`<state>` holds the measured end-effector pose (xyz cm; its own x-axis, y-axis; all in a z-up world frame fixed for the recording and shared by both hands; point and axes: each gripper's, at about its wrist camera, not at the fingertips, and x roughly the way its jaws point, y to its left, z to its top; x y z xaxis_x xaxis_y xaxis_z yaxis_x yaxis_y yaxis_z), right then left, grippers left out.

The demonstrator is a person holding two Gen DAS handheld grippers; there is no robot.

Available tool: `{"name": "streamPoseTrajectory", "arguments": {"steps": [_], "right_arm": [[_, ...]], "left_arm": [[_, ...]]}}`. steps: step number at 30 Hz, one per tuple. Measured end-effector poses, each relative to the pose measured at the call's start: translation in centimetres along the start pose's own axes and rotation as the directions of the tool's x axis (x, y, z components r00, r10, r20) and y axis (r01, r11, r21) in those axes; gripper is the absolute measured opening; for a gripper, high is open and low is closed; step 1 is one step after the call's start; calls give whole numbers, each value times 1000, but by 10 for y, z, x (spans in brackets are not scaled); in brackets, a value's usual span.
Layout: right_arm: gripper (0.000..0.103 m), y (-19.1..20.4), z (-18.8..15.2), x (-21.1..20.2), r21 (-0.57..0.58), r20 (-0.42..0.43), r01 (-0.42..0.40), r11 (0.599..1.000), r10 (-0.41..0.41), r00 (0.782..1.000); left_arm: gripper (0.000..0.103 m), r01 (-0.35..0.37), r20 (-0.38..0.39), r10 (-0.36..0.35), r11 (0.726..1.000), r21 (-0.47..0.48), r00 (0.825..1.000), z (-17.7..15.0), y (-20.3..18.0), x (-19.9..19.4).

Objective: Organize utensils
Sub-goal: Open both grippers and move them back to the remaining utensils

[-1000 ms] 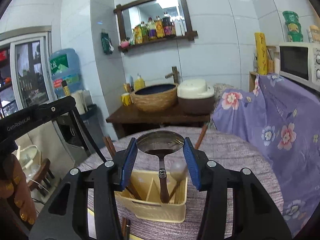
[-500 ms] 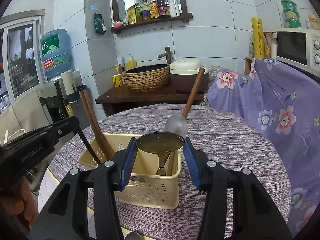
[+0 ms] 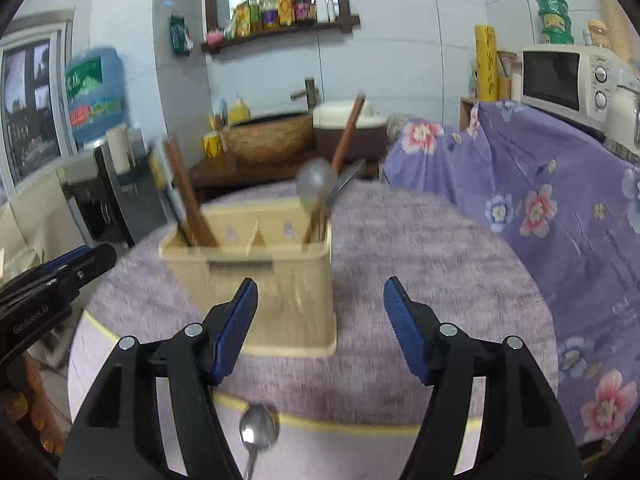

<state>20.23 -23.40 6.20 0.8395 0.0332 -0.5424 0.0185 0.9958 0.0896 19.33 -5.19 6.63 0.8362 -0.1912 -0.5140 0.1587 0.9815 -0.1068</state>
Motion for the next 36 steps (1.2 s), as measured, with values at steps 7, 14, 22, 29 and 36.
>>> {"name": "streamPoseTrajectory", "arguments": {"steps": [7,14,22,29,36], "right_arm": [[66,22,-86,17,-42,-231,-4,999,-6,973],[66,47,-129,22,-85,-330,-22,996,-7,944],[63,43,-135,23,-87,-324,24,996,-51,945],[60,-3,-126,27,-16,-305,106,994,-106,947],[60,-17,-125,28,-7,-297,121,993,-118,948]], "left_arm": [[47,-19,-209,24,1000,23,978,-86,8,14],[46,-82,-233,65,995,-64,970,-107,39,5],[46,-69,-261,50,996,-64,964,-116,37,8],[46,-40,-286,22,998,-56,958,-124,22,17],[46,0,-299,-10,999,-35,954,-128,1,22]]}}
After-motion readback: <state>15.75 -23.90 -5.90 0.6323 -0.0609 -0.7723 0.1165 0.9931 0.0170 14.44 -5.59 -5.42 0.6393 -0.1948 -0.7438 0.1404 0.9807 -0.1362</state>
